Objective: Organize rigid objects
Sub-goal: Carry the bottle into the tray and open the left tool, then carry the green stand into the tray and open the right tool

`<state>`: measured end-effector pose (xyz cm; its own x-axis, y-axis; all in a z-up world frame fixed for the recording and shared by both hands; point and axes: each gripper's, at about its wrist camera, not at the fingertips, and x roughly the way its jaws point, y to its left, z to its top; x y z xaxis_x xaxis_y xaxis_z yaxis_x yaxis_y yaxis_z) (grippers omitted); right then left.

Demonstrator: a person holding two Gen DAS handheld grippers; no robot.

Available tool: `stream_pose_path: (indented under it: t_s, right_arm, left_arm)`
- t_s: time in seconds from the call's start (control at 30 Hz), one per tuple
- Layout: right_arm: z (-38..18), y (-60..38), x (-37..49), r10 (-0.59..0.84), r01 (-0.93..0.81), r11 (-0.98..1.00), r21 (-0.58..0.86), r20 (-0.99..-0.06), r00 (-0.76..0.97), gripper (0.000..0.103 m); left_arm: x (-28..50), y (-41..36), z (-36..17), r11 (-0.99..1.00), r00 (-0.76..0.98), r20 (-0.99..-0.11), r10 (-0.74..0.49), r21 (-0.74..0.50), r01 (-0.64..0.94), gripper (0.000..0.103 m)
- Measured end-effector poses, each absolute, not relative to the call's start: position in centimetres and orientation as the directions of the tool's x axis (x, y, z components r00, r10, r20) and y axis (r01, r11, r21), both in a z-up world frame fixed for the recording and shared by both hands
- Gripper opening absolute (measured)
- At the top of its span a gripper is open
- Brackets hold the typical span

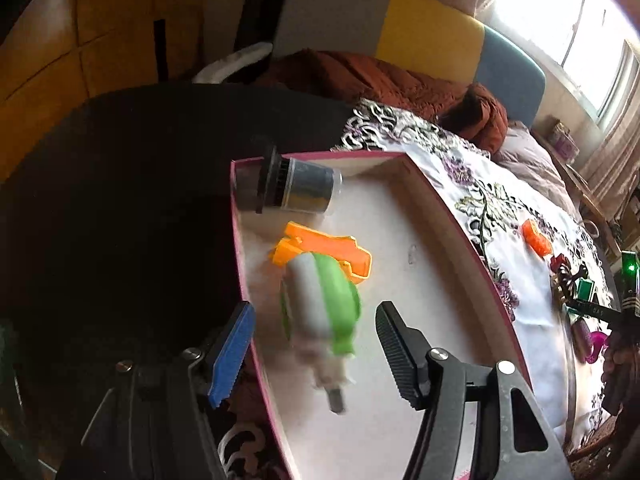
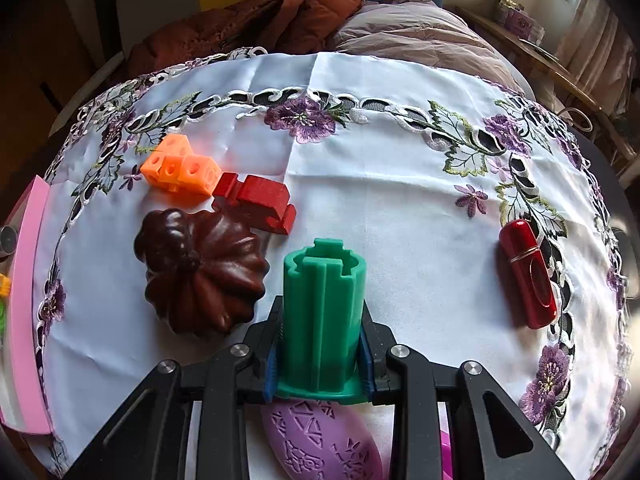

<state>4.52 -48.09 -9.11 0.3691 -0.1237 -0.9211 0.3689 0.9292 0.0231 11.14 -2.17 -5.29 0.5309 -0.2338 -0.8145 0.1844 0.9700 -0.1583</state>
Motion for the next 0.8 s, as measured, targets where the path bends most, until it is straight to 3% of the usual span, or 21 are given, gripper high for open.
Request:
stream_pose_path:
  t_s: [0.23, 0.8]
  right_arm:
    - [-9.0, -47.9, 4.6, -0.135, 0.361, 0.933, 0.007, -0.921, 0.366, 0.031]
    - [-8.7, -48.2, 4.3, -0.153, 0.383, 0.924, -0.001, -0.917, 0.367, 0.031]
  left_arm:
    - [8.2, -2.8, -3.2, 0.980, 0.595, -0.782, -0.186, -0.102, 0.173, 0.064]
    - [4.3, -5.8, 0.2, 0.956, 0.648, -0.722, -0.242, -0.066, 0.285, 0.064]
